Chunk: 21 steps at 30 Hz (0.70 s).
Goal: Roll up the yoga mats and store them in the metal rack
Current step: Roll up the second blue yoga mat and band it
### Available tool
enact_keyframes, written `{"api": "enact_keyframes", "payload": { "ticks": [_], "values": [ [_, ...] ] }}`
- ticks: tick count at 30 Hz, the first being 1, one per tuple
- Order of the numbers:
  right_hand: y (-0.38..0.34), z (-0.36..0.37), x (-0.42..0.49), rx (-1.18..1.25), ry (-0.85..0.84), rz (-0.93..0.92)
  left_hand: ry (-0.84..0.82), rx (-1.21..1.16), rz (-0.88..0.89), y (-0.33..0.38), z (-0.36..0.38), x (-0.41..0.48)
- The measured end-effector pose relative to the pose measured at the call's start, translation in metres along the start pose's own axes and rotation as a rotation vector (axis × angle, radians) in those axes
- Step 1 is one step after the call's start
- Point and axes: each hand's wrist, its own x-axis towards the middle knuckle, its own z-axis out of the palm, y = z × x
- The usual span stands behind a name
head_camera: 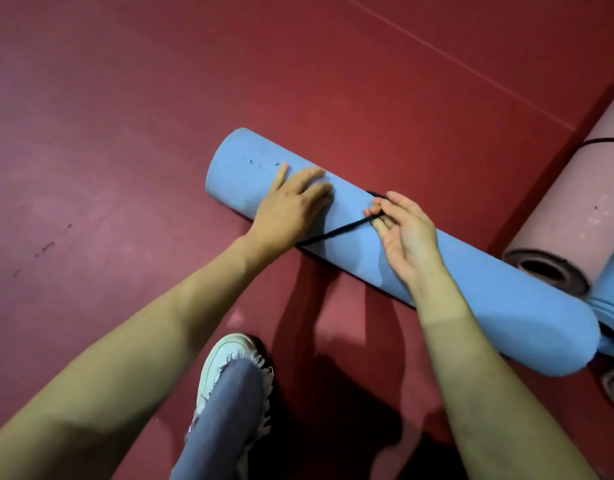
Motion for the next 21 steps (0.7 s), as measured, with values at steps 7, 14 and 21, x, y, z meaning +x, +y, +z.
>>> {"api": "enact_keyframes", "payload": {
  "ticks": [7, 14, 21],
  "values": [
    [-0.011, 0.009, 0.015, -0.098, 0.047, 0.017, -0.424, 0.251, 0.258, -0.031, -0.016, 0.006],
    [0.001, 0.022, 0.011, -0.396, 0.040, -0.041, -0.213, 0.246, 0.292, -0.038, -0.018, -0.004],
    [0.023, 0.061, 0.006, -0.248, -0.154, 0.123, -0.387, 0.140, 0.174, -0.080, -0.057, -0.036]
  ]
}}
